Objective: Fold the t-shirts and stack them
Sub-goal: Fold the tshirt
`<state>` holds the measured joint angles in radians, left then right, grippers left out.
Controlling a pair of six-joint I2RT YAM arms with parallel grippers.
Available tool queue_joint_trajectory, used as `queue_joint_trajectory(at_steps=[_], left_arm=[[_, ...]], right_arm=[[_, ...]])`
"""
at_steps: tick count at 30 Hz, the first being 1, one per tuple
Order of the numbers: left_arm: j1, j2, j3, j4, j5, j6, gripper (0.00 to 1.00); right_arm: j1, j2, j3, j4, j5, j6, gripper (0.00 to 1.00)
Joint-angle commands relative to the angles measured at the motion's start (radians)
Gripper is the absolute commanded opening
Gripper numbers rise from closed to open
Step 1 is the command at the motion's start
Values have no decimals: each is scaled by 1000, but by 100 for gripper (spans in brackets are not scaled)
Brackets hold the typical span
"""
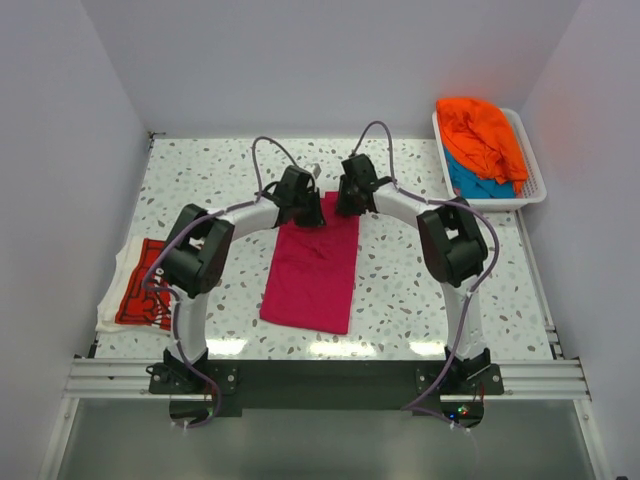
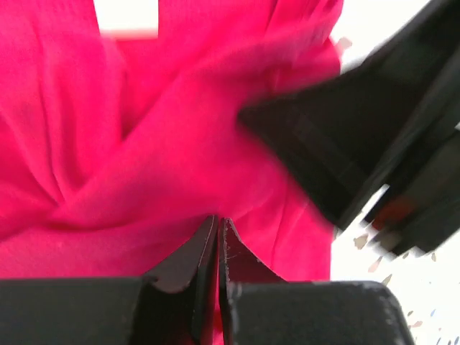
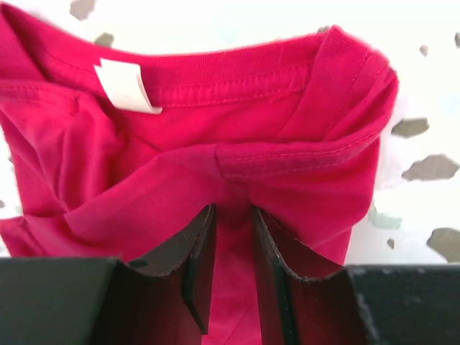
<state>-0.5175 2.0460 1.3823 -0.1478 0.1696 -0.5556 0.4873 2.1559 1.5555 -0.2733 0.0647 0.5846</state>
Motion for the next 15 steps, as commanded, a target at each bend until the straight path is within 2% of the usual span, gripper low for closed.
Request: queue_joint_trajectory(at_steps=[1,8,9,15], left_arm=[[2,-38,-67,60,85,13,8],[4,-122,-227,132,119,-46,7],[2,-133,-238,172,113,-55,6],[19,-210,-307,165,44,-73,5]], right_arm=[[-29,22,75,-23,0,-14,30],[-58,73,136,-44,1,-29,30],[-61,78,143,-46,1,-34,30],[-65,120,187,-47,-2,-48,30]])
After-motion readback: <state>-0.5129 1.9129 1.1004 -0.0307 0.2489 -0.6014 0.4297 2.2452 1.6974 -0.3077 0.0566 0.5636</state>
